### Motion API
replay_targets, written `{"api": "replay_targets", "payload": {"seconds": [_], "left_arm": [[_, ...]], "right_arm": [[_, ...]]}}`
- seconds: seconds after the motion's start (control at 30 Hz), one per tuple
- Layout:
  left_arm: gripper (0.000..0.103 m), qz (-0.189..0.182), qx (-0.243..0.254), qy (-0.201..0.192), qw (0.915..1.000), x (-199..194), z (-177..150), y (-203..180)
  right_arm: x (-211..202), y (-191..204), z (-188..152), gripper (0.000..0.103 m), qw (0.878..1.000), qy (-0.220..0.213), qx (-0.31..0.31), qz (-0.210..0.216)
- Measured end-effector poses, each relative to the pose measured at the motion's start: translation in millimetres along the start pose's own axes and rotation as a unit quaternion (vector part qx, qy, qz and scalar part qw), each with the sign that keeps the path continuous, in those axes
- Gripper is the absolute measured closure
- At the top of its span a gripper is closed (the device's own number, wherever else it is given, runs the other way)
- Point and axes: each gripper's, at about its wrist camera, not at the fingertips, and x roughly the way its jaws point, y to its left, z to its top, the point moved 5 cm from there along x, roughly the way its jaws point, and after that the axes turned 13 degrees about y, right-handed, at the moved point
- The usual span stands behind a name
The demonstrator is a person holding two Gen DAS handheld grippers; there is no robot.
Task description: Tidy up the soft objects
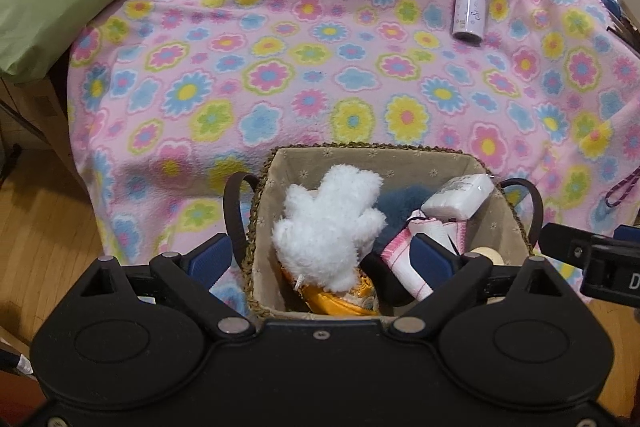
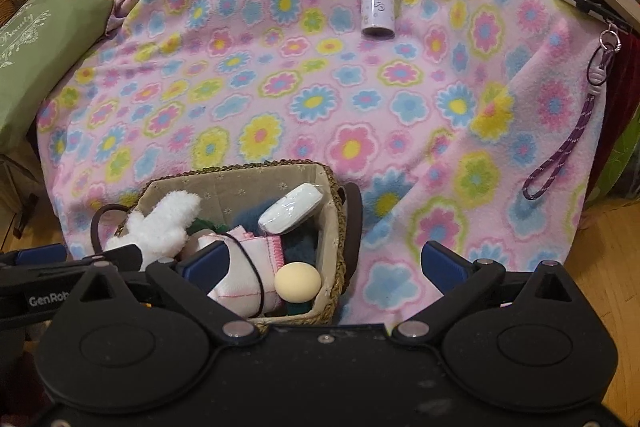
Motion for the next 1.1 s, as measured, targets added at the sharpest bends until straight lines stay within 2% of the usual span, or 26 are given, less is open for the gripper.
{"api": "replay_targets", "payload": {"seconds": [0.23, 1.1], "left_arm": [[0.01, -0.005, -0.005, 0.018, 0.9998, 3.0, -1.6, 1.4], [0.011, 0.004, -0.007, 0.023, 0.9997, 5.6, -2.6, 3.4]], "right_arm": [[1.0, 1.1, -1.8, 0.0, 1.0, 0.007, 0.0, 0.002], [6.3, 0.7, -3.6, 0.0, 1.0, 0.02, 0.009, 0.004]]}}
